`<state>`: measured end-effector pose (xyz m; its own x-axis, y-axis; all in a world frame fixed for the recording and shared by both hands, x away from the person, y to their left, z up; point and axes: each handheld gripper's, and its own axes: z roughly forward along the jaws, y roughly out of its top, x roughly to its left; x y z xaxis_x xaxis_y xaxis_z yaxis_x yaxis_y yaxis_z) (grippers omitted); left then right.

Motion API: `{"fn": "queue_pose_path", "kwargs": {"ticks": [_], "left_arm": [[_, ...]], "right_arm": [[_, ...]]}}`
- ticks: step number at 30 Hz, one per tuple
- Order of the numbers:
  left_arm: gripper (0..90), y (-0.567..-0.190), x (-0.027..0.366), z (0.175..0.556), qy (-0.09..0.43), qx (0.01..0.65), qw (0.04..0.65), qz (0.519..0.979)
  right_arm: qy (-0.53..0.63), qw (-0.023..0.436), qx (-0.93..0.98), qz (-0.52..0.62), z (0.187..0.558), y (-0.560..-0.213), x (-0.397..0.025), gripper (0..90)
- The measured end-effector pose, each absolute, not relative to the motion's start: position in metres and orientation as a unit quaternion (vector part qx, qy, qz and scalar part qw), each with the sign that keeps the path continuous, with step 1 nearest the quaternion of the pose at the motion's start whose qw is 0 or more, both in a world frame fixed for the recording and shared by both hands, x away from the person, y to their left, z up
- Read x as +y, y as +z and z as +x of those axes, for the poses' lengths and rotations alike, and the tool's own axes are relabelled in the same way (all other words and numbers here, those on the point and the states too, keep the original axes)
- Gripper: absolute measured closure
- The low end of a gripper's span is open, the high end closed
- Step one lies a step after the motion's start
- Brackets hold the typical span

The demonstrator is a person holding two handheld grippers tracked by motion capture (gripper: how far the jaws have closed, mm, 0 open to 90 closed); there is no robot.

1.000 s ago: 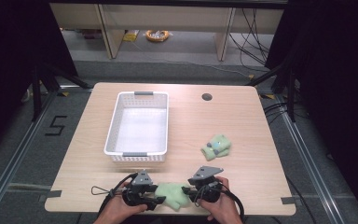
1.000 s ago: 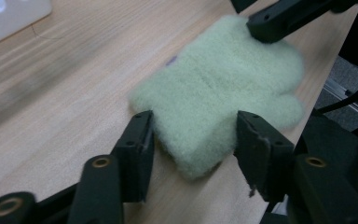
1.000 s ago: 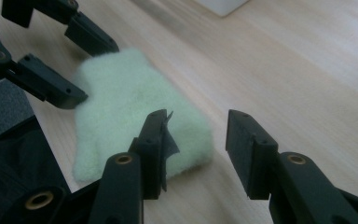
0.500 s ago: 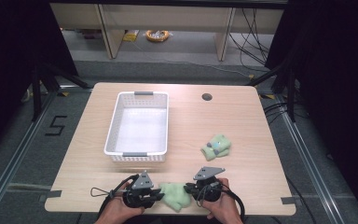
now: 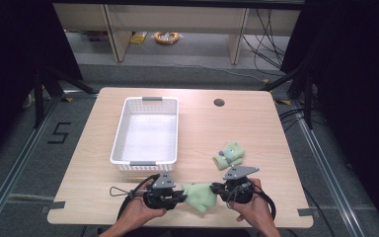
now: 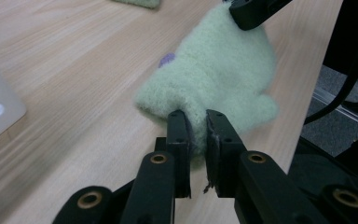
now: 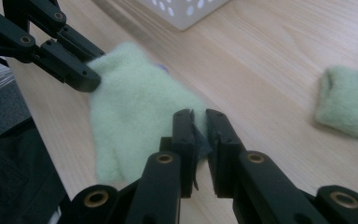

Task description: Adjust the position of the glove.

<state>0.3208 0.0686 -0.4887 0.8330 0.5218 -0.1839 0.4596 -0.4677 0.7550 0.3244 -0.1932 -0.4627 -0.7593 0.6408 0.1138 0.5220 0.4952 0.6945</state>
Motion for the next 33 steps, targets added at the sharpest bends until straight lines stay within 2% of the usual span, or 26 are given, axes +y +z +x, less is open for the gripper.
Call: {"fn": "queue_pose_path", "kwargs": {"ticks": [12,21,23,27,29,33], "left_arm": [[79.9,-0.501,0.043,0.338,0.02,0.297,0.42,0.857],[79.6,-0.508,0.04,0.341,0.016,0.304,0.419,0.856],[79.6,-0.508,0.041,0.341,0.02,0.297,0.417,0.859],[79.5,-0.51,0.04,0.34,0.019,0.297,0.416,0.859],[79.5,-0.509,0.041,0.34,0.021,0.291,0.413,0.863],[79.4,-0.51,0.04,0.338,0.012,0.301,0.415,0.858]], "right_arm": [[0.348,0.101,0.86,0.358,0.34,-0.47,-0.209,82.4],[0.342,0.094,0.863,0.36,0.345,-0.482,-0.214,82.1],[0.338,0.107,0.862,0.362,0.346,-0.486,-0.213,81.9],[0.33,0.099,0.861,0.375,0.348,-0.489,-0.211,81.7],[0.336,0.113,0.861,0.364,0.349,-0.494,-0.211,81.6],[0.326,0.104,0.863,0.371,0.349,-0.492,-0.21,81.4]]}}
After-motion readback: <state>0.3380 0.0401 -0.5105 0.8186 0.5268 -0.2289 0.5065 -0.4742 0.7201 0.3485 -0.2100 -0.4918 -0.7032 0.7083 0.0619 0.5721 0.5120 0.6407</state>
